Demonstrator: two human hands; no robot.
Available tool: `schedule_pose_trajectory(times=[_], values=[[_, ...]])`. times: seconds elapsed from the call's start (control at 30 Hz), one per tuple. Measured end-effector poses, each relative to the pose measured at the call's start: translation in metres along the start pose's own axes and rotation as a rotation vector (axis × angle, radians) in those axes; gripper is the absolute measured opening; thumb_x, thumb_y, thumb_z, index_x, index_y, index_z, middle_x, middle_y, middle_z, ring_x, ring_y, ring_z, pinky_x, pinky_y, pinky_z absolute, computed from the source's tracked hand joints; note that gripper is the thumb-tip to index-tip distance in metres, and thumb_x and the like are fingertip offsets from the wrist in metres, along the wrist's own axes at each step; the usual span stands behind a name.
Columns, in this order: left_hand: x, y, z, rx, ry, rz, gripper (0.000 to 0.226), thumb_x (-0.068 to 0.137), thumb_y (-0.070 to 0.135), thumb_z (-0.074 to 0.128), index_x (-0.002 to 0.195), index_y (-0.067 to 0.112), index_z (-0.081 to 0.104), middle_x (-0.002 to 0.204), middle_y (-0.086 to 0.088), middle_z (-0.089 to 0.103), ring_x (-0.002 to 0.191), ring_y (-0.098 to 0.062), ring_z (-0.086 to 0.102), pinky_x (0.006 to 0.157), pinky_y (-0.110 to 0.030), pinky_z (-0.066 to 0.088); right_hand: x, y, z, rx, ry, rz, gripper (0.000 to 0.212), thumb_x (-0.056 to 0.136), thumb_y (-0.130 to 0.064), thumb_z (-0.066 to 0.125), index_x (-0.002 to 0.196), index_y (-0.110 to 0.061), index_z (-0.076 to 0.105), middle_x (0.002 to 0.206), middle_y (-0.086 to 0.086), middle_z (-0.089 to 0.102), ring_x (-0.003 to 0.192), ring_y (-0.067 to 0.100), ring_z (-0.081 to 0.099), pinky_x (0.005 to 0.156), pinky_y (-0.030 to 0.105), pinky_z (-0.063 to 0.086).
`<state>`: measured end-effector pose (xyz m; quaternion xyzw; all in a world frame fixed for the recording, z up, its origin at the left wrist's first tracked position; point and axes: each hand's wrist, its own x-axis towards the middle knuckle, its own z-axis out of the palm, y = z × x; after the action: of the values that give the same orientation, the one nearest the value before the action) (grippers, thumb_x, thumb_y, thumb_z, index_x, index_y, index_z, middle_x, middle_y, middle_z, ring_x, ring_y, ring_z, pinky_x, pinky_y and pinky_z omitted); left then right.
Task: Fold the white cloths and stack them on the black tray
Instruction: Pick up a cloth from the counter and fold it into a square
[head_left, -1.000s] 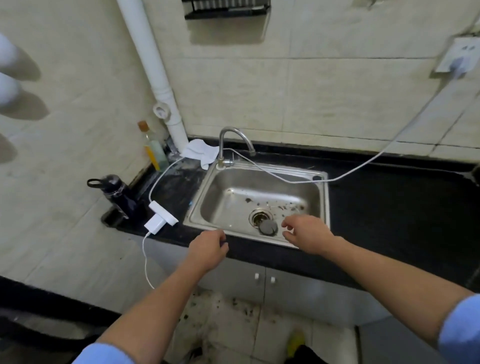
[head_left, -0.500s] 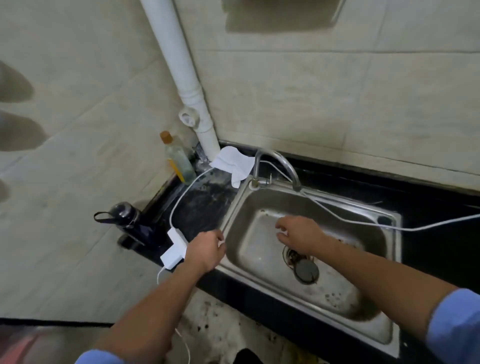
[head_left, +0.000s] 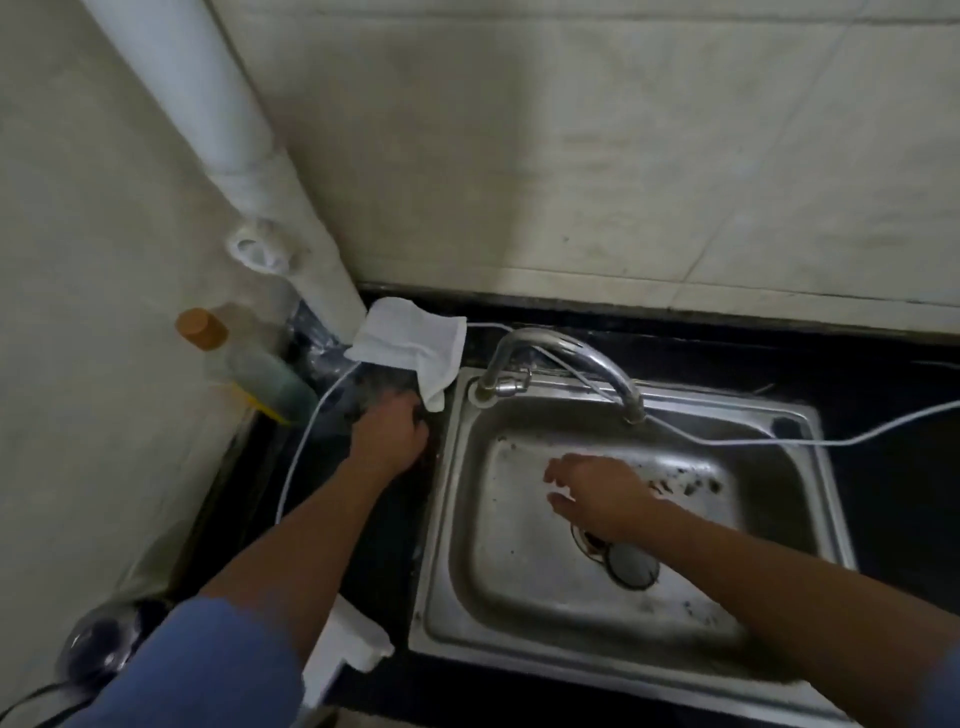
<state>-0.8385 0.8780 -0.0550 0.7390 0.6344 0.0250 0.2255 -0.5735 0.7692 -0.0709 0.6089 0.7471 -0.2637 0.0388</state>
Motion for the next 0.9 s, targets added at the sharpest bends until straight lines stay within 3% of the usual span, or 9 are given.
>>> schedule_pose_trajectory(times=[0.07, 0.13, 0.23, 0.3, 0.4, 0.5, 0.7, 0.8, 0.9], values=[[0.043, -0.014, 0.005, -0.004, 0.018, 0.033, 0.025, 0.086, 0.016, 0.057, 0.107, 0.003, 0.060, 0.111, -0.021, 0.056, 0.101, -0.037, 0.054, 0.081, -0.040, 0.044, 0.008, -0.001, 0.008, 0.020, -0.011, 0.069, 0.035, 0.094, -0.044, 0.048, 0.127, -0.032, 0.055, 0.127, -0.007, 0.058, 0.106, 0.012, 0.057, 0.094, 0.027, 0.045], [0.078, -0.022, 0.011, 0.039, 0.019, 0.013, 0.037, 0.087, 0.016, 0.057, 0.121, 0.002, 0.055, 0.125, -0.024, 0.047, 0.113, -0.040, 0.046, 0.089, -0.045, 0.044, 0.014, -0.005, 0.014, 0.031, -0.009, 0.113, 0.035, 0.095, -0.042, 0.050, 0.127, -0.029, 0.056, 0.127, -0.006, 0.058, 0.104, 0.012, 0.059, 0.093, 0.025, 0.044], [0.111, -0.024, 0.017, 0.197, -0.003, 0.009, 0.057, 0.086, 0.017, 0.058, 0.139, 0.010, 0.039, 0.141, -0.022, 0.032, 0.123, -0.040, 0.035, 0.095, -0.048, 0.039, 0.016, -0.011, 0.020, 0.028, -0.017, 0.161, 0.035, 0.095, -0.041, 0.049, 0.127, -0.028, 0.056, 0.126, -0.004, 0.058, 0.103, 0.016, 0.060, 0.092, 0.028, 0.047], [0.126, -0.025, 0.021, 0.271, -0.018, 0.006, 0.056, 0.087, 0.021, 0.058, 0.139, 0.015, 0.039, 0.144, -0.021, 0.028, 0.124, -0.040, 0.034, 0.097, -0.047, 0.036, 0.017, -0.012, 0.026, 0.037, -0.041, 0.202, 0.036, 0.095, -0.042, 0.047, 0.128, -0.029, 0.055, 0.124, -0.004, 0.060, 0.101, 0.017, 0.061, 0.089, 0.031, 0.050], [0.138, -0.028, 0.029, 0.334, 0.016, 0.009, 0.035, 0.088, 0.025, 0.057, 0.120, 0.011, 0.057, 0.137, -0.019, 0.036, 0.116, -0.039, 0.039, 0.094, -0.047, 0.038, 0.017, -0.010, 0.034, 0.041, -0.063, 0.255, 0.036, 0.095, -0.044, 0.047, 0.128, -0.030, 0.055, 0.121, -0.005, 0.061, 0.095, 0.016, 0.063, 0.085, 0.031, 0.052], [0.139, -0.028, 0.031, 0.337, 0.083, 0.077, 0.023, 0.085, 0.017, 0.057, 0.104, 0.005, 0.062, 0.123, -0.020, 0.048, 0.108, -0.039, 0.043, 0.086, -0.047, 0.040, 0.016, -0.009, 0.034, 0.037, -0.052, 0.268, 0.036, 0.095, -0.043, 0.048, 0.127, -0.027, 0.056, 0.120, -0.004, 0.062, 0.096, 0.015, 0.064, 0.084, 0.027, 0.049], [0.112, -0.019, 0.016, 0.085, 0.232, 0.063, 0.026, 0.083, 0.003, 0.052, 0.108, -0.003, 0.056, 0.098, -0.029, 0.060, 0.094, -0.042, 0.054, 0.074, -0.047, 0.041, 0.006, -0.010, 0.029, 0.051, -0.024, 0.288, 0.036, 0.096, -0.042, 0.048, 0.126, -0.026, 0.057, 0.123, -0.004, 0.062, 0.101, 0.015, 0.062, 0.086, 0.027, 0.047], [0.090, -0.014, 0.004, 0.085, 0.249, 0.137, 0.024, 0.082, 0.003, 0.053, 0.105, -0.003, 0.057, 0.098, -0.029, 0.059, 0.093, -0.043, 0.055, 0.076, -0.047, 0.041, -0.007, -0.006, 0.026, 0.057, 0.005, 0.286, 0.035, 0.096, -0.041, 0.048, 0.125, -0.026, 0.057, 0.121, -0.003, 0.062, 0.101, 0.016, 0.061, 0.083, 0.026, 0.046], [0.055, -0.002, -0.001, 0.086, 0.234, 0.214, 0.022, 0.084, 0.002, 0.053, 0.104, -0.004, 0.056, 0.103, -0.028, 0.057, 0.092, -0.043, 0.056, 0.076, -0.049, 0.044, -0.028, 0.001, 0.028, 0.056, 0.036, 0.294, 0.030, 0.094, -0.040, 0.048, 0.118, -0.026, 0.060, 0.110, -0.004, 0.064, 0.087, 0.012, 0.057, 0.071, 0.023, 0.039]])
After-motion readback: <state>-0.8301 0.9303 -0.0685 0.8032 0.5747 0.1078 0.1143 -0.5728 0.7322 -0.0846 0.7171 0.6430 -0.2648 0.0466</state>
